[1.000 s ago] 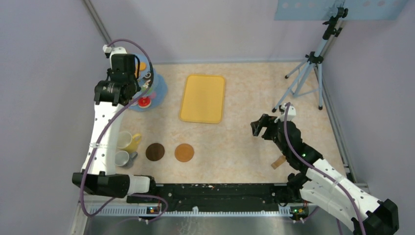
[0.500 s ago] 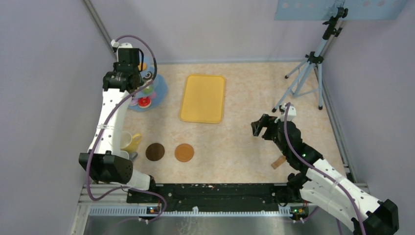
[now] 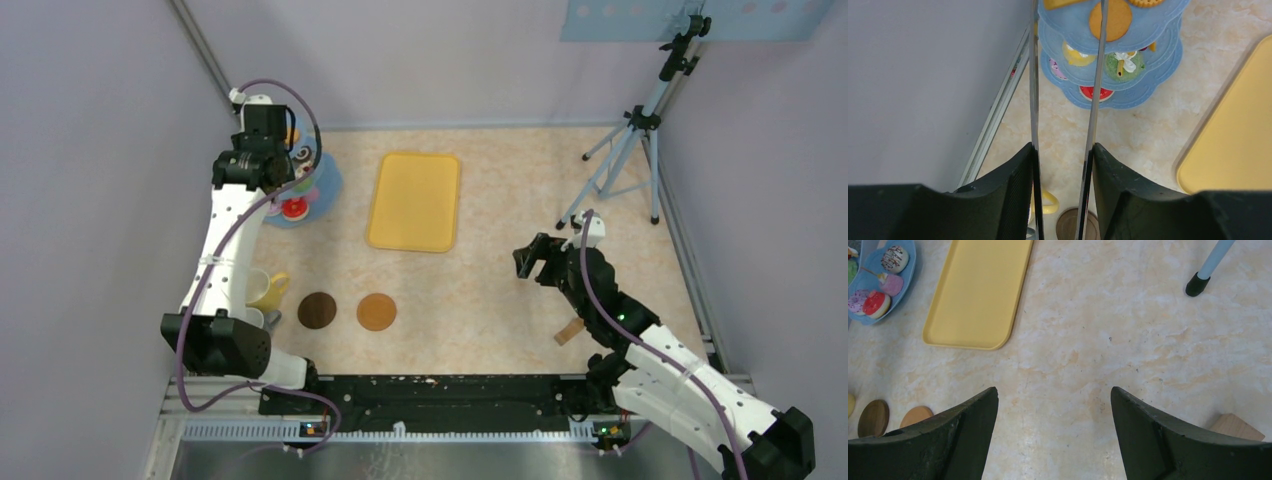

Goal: Serve the afternoon tea

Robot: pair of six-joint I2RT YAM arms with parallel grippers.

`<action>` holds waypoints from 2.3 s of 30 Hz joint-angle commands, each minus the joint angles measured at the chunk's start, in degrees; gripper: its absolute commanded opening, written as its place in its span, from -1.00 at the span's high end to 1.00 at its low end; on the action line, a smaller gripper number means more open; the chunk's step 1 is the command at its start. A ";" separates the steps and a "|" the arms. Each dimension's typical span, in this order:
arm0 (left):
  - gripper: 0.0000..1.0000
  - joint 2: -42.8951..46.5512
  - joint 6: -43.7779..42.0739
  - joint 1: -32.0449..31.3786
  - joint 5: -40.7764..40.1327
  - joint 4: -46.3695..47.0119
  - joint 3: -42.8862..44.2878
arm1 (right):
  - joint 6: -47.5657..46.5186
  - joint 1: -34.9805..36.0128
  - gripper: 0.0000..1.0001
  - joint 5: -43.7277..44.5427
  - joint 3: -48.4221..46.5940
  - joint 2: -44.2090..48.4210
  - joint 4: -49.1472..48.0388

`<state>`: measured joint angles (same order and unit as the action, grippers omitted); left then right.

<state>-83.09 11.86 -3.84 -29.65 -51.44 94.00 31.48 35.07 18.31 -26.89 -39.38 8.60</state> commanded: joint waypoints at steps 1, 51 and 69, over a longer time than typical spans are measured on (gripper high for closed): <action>-0.04 1.79 -0.17 0.23 -0.86 3.45 -0.83 | -0.73 -0.35 -0.63 0.35 -1.60 0.33 -0.96; -0.04 4.23 16.25 -29.02 12.64 40.94 -35.67 | 1.42 -0.29 -0.63 1.47 -2.47 0.53 2.00; -0.41 -15.49 13.16 -29.42 11.15 57.58 -38.15 | 2.79 -0.27 -0.63 0.75 -0.53 0.38 1.71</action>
<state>-96.40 26.55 -33.04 -17.45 2.20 52.95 33.69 35.07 18.79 -27.00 -39.31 11.66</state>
